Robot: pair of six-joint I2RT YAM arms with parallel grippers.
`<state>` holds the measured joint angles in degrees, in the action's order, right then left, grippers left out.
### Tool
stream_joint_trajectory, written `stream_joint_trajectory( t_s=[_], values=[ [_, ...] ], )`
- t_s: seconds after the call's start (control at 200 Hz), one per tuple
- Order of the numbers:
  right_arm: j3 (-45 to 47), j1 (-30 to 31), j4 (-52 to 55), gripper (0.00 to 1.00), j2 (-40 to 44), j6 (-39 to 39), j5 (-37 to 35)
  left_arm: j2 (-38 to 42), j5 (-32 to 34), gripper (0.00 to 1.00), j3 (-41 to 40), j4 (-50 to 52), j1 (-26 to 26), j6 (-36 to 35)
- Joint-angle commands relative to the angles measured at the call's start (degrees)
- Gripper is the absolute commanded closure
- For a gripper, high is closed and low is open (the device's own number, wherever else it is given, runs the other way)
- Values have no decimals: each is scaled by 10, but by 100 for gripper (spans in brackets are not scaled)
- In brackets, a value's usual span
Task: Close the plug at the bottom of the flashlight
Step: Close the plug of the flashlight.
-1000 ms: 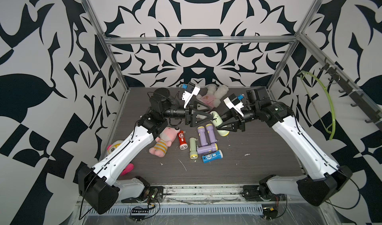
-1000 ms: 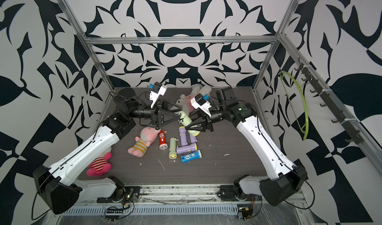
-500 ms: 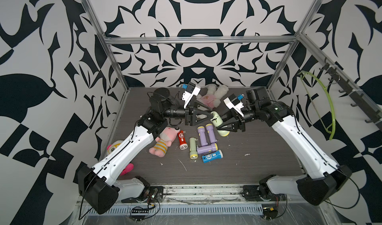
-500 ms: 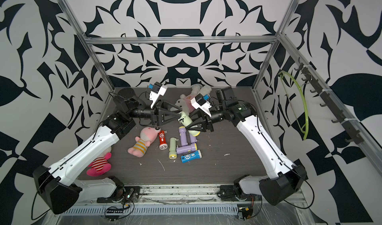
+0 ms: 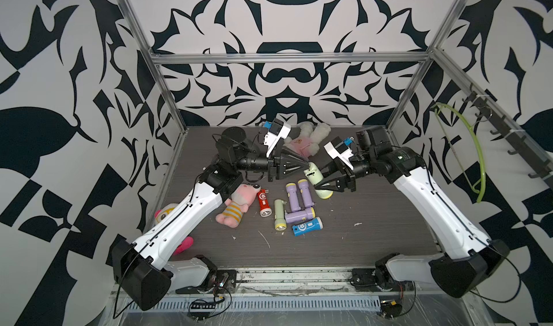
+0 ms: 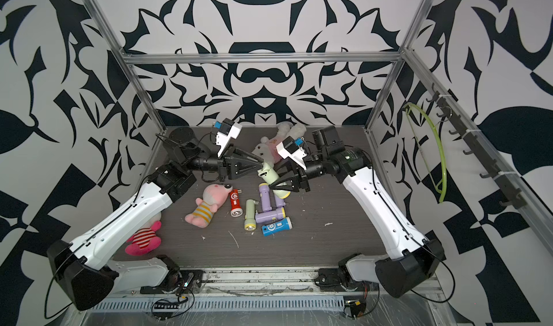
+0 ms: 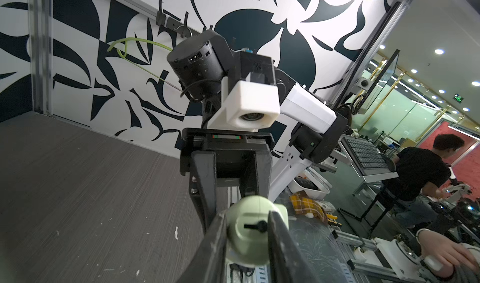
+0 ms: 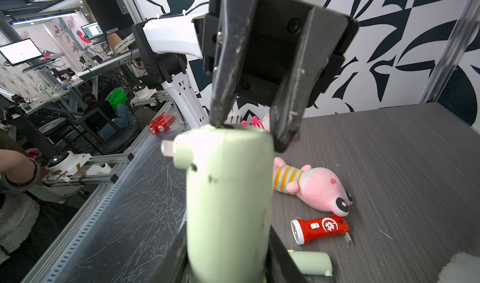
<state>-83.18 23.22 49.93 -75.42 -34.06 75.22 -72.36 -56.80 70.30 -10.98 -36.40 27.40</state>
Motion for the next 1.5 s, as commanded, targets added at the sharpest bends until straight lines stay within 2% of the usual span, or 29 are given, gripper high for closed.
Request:
stream_joint_trajectory(
  t_s=[0.0, 0.15, 0.385, 0.495, 0.535, 0.56, 0.63, 0.7, 0.93, 1.02, 1.205, 1.35, 1.495],
  values=[
    [-24, 3, -8, 100, 21, -14, 43, -2, 9, 74, 9, 3, -2, -7],
    [-24, 3, -3, 100, 24, -20, 50, -2, 17, 79, 5, 3, -2, -13],
    [-26, 3, 21, 100, 26, -41, 63, -2, 32, 100, 3, 0, -2, -24],
    [-25, 3, 31, 100, 27, -49, 64, -2, 50, 100, 3, 6, -2, -30],
    [-25, 3, 33, 100, 28, -50, 64, -2, 56, 97, 4, 13, -2, -33],
    [-24, 3, 34, 100, 28, -50, 64, -2, 60, 92, 4, 18, -1, -36],
    [-24, 3, 35, 100, 28, -51, 62, 2, 73, 65, 6, 36, -1, -45],
    [-24, 3, 36, 100, 29, -52, 59, 11, 83, 44, 4, 51, -1, -55],
    [-25, 4, 38, 100, 27, -53, 56, 65, 122, 9, -25, 54, -1, -78],
    [-25, 4, 39, 100, 26, -52, 56, 75, 117, 3, -28, 44, -2, -76],
    [-26, 3, 40, 100, 25, -51, 56, 61, 84, 1, -16, 21, -2, -52],
    [-27, 3, 39, 100, 21, -47, 54, 36, 55, 13, 2, 18, -2, -32],
    [-28, 3, 39, 100, 13, -46, 54, 21, 42, 14, 11, 16, -2, -22]
  ],
)
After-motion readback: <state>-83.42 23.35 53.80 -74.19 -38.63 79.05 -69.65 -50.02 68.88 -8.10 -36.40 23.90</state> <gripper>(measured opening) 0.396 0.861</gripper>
